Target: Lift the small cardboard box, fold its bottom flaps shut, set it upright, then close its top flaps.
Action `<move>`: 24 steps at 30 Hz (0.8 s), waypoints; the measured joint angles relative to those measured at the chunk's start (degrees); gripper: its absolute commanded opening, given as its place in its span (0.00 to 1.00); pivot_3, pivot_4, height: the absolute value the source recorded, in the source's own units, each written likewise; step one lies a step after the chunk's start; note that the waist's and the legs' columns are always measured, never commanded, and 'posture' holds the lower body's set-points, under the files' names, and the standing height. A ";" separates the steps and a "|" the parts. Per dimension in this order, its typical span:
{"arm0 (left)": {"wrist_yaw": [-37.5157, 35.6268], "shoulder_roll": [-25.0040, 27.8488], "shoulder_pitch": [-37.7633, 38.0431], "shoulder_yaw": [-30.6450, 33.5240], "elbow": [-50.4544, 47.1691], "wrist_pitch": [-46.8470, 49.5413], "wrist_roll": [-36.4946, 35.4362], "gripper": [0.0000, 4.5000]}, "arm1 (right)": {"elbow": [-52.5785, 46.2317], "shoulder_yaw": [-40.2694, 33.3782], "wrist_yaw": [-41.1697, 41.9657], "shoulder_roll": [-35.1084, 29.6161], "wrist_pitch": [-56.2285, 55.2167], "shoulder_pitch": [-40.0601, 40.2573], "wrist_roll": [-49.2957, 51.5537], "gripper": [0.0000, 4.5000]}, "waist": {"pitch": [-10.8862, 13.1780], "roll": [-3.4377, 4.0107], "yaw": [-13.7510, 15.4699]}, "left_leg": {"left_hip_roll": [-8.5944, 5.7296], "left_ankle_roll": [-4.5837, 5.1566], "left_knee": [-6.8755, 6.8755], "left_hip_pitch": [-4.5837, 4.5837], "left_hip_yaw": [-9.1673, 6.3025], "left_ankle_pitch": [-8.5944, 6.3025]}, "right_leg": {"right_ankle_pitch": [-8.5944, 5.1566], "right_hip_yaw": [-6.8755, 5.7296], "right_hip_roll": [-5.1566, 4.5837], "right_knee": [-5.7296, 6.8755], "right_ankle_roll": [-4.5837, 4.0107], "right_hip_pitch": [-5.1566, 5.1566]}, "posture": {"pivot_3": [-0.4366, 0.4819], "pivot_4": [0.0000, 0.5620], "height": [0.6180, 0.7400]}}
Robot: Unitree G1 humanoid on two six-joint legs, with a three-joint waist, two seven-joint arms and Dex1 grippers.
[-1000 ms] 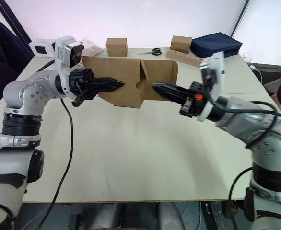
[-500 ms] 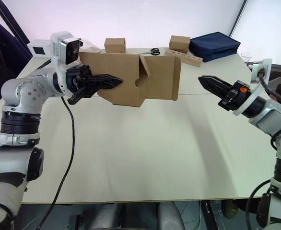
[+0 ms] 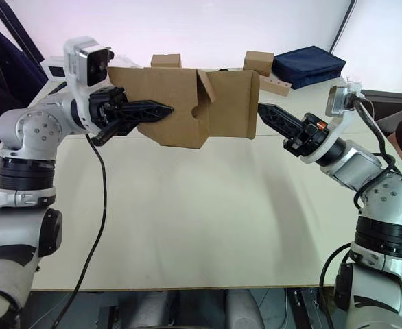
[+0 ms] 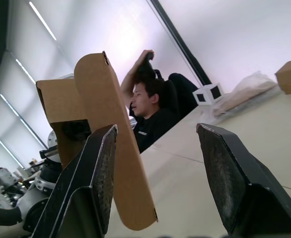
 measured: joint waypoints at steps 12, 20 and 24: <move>-0.03 -0.07 -0.61 0.03 1.60 -0.07 0.07 0.00 | -6.11 0.39 -5.87 2.79 1.03 0.02 7.25 0.60 | 0.00 0.00 -0.06 | 0.00 0.00 0.00 0.00 -0.01 0.00 | 0.00 0.00 0.01 0.01 0.00 -0.01 | 0.48 0.27 1.00; 0.44 -0.66 -0.63 0.02 1.71 -0.07 0.09 0.00 | -7.94 2.65 -7.57 3.90 -0.96 0.41 5.64 0.60 | 0.00 0.00 -0.07 | 0.00 0.00 0.00 0.00 0.00 0.00 | 0.00 0.00 0.01 0.01 0.00 -0.01 | 0.48 0.27 1.00; 1.01 -0.79 -0.63 0.02 1.64 -0.05 0.07 0.00 | -7.96 3.45 -7.79 4.37 -2.35 1.31 3.96 0.60 | 0.00 0.00 -0.08 | 0.00 0.00 0.00 0.00 0.00 0.00 | 0.00 0.00 0.01 0.01 0.00 -0.02 | 0.48 0.27 1.00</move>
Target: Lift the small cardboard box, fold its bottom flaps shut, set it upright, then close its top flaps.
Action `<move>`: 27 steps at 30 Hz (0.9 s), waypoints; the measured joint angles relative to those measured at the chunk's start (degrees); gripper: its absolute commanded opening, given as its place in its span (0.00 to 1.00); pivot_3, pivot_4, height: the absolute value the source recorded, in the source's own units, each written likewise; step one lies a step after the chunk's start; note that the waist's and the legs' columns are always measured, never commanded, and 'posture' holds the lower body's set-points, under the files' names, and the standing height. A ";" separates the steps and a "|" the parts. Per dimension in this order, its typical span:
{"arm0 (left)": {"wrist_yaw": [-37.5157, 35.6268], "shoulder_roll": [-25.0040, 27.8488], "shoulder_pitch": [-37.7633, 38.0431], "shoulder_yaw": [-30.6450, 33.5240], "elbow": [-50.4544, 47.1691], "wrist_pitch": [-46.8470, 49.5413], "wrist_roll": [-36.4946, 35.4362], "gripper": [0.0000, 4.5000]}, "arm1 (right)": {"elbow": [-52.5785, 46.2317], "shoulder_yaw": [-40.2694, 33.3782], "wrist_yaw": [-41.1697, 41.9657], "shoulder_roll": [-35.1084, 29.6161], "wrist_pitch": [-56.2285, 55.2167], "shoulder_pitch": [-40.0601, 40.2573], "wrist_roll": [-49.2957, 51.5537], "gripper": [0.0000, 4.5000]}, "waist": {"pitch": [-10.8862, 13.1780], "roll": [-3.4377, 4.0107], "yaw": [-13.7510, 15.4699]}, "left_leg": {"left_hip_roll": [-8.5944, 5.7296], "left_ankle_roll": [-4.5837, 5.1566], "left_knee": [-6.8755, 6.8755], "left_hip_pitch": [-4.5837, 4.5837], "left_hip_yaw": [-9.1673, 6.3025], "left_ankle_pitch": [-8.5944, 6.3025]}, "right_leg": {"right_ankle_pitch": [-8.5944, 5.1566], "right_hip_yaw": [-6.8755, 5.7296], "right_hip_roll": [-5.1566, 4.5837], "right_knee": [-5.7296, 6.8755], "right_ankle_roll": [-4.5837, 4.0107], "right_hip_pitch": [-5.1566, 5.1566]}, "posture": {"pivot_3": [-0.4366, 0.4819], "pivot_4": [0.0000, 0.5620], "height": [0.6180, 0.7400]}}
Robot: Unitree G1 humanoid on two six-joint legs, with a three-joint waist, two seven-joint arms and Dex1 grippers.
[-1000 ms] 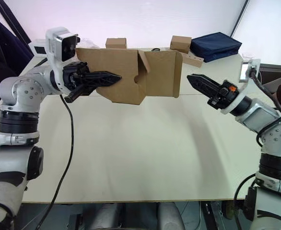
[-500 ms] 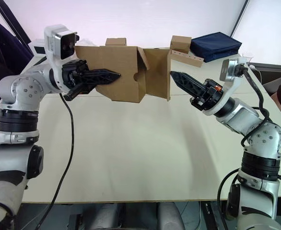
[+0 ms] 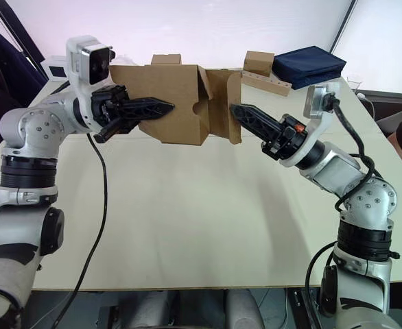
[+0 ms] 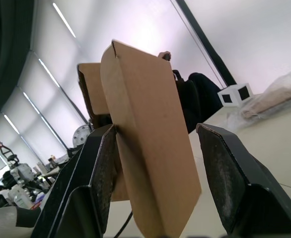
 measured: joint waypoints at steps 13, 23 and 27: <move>1.48 -1.33 0.01 -0.14 -0.10 -0.63 0.39 0.00 | -2.27 -0.53 -1.98 1.60 -0.35 1.72 4.60 0.60 | 0.00 0.00 0.08 | 0.00 0.00 0.00 0.00 -0.01 0.00 | 0.00 0.00 -0.01 0.00 0.00 0.01 | 0.48 0.27 1.00; 0.83 -0.85 1.44 -0.10 -2.62 -0.02 -0.08 0.00 | 0.95 -5.80 0.36 -3.05 -0.69 5.58 7.72 0.60 | 0.00 0.00 0.00 | 0.00 0.32 0.00 0.00 0.00 -0.18 | 0.00 0.00 0.01 0.00 0.00 0.01 | 0.48 0.27 1.00; 2.20 -1.12 2.97 -0.01 -3.48 0.66 -0.17 0.00 | 4.13 -7.60 0.48 -3.05 -2.01 5.36 7.76 0.60 | 0.00 0.00 0.03 | 0.00 0.32 0.01 0.00 0.00 -0.18 | 0.00 0.00 0.01 0.00 0.00 0.01 | 0.48 0.27 1.00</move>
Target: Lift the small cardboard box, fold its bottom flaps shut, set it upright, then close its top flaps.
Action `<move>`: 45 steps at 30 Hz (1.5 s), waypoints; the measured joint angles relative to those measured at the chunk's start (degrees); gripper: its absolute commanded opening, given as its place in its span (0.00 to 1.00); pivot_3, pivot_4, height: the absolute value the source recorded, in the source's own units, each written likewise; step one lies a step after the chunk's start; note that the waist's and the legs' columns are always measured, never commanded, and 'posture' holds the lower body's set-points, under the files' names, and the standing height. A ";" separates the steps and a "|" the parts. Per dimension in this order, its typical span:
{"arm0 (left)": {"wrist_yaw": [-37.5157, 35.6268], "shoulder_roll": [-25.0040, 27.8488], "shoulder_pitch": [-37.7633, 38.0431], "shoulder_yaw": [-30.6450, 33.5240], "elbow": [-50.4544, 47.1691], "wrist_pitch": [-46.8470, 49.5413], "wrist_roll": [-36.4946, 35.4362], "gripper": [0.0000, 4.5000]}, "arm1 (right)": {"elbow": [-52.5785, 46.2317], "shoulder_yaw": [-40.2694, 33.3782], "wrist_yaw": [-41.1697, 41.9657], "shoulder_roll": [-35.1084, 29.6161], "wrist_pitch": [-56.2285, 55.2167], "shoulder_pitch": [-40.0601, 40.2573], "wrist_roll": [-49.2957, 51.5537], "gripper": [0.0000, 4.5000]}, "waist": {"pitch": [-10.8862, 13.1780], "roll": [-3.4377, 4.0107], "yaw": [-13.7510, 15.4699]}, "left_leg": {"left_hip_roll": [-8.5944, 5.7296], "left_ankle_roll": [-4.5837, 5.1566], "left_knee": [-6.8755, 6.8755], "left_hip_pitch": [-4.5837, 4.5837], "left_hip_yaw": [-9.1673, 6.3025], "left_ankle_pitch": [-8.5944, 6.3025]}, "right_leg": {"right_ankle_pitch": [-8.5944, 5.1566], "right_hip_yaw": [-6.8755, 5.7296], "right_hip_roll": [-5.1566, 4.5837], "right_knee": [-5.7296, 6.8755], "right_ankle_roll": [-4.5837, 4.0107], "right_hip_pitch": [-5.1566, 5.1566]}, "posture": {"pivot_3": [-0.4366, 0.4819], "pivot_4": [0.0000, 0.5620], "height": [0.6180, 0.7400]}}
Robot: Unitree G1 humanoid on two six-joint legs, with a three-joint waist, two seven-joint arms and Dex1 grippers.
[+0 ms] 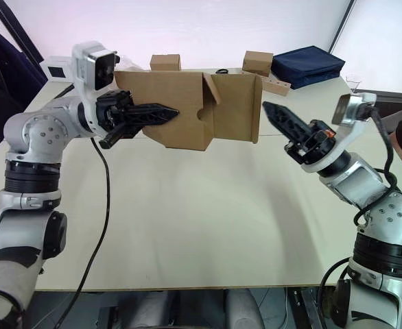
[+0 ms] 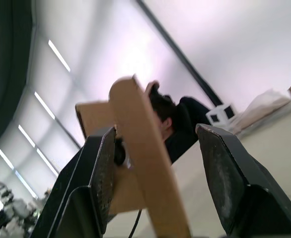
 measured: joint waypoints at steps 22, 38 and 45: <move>4.35 -1.70 2.71 0.74 -3.84 0.42 -3.56 0.00 | 1.97 3.62 1.24 5.77 0.66 -0.51 -0.32 0.60 | 0.00 0.01 -0.01 | 0.00 -0.19 0.00 0.00 0.00 0.10 | 0.00 0.00 -0.01 0.00 0.00 0.00 | 0.48 0.27 1.00; 5.15 -2.80 2.40 0.55 -0.97 -0.76 -2.19 0.00 | -3.63 5.54 -2.92 7.78 -0.53 1.38 1.96 0.60 | 0.00 0.01 -0.01 | 0.00 -0.31 -0.01 0.00 -0.01 0.17 | 0.00 0.00 0.00 0.00 0.00 -0.01 | 0.48 0.27 1.00; 4.95 -2.59 2.11 0.62 -0.96 -0.17 -2.30 0.00 | -3.57 3.30 -4.50 9.45 -2.99 1.22 5.62 0.60 | 0.00 0.01 0.07 | 0.00 -0.31 -0.01 0.00 -0.01 0.17 | 0.00 0.00 -0.02 0.00 0.00 0.00 | 0.48 0.27 1.00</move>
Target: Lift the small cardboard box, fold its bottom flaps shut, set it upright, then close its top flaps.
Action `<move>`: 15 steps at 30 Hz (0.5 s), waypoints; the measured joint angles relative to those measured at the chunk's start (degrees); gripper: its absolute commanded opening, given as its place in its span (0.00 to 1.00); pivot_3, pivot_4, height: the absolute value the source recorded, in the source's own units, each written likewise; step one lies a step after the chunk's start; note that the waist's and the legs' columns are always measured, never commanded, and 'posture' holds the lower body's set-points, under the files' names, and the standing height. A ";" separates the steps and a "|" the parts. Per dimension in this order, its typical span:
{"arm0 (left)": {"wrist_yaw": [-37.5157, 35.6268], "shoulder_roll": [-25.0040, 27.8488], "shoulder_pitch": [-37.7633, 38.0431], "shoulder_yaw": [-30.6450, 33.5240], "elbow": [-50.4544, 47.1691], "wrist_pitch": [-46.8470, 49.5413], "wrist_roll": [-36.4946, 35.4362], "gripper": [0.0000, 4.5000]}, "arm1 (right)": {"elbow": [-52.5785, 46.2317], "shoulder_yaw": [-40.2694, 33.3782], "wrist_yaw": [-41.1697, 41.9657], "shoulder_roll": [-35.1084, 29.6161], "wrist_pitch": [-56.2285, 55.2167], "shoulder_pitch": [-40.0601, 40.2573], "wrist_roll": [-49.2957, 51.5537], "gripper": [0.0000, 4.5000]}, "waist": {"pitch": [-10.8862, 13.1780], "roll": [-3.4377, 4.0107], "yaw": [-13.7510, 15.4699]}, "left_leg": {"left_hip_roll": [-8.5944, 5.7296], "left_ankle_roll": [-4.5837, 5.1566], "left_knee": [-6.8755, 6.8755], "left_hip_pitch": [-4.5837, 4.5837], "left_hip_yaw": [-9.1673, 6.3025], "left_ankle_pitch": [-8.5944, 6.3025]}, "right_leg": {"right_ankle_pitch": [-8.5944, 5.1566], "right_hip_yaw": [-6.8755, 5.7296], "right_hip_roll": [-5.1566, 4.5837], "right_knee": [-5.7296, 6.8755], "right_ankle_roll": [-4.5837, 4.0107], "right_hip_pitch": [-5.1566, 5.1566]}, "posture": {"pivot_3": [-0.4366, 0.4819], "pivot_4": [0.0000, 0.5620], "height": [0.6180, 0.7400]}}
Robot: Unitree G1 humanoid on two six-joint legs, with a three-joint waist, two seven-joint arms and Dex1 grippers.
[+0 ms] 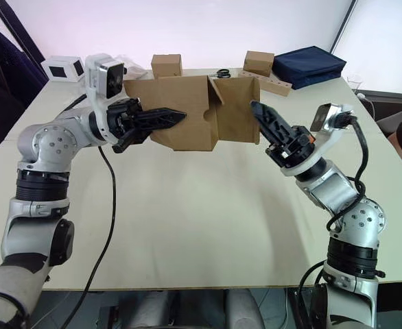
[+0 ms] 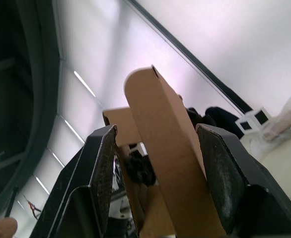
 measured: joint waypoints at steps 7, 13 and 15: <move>0.00 0.00 0.00 0.08 -0.03 0.48 -0.16 0.00 | 2.45 -2.43 -1.83 1.21 -3.06 0.11 2.34 0.60 | 0.00 0.00 -0.09 | 0.00 0.00 0.00 0.00 0.00 0.00 | 0.00 0.00 0.01 0.00 0.00 -0.01 | 0.48 0.27 1.00; -0.03 -0.02 -0.02 0.09 -0.04 0.49 -0.41 0.00 | 8.84 -2.77 -3.05 1.39 -4.29 -0.40 -0.16 0.60 | 0.00 0.01 -0.10 | 0.00 0.00 -0.01 0.00 0.01 0.00 | 0.00 0.00 0.01 0.01 0.00 -0.02 | 0.48 0.27 1.00; -0.09 -0.01 -0.02 0.09 -0.04 0.49 -0.48 0.00 | 9.23 -2.42 -2.79 0.99 -3.83 -0.64 -0.84 0.60 | 0.00 0.01 -0.11 | 0.00 0.00 -0.01 0.00 0.01 0.00 | 0.00 0.00 0.02 0.01 0.00 -0.02 | 0.48 0.27 1.00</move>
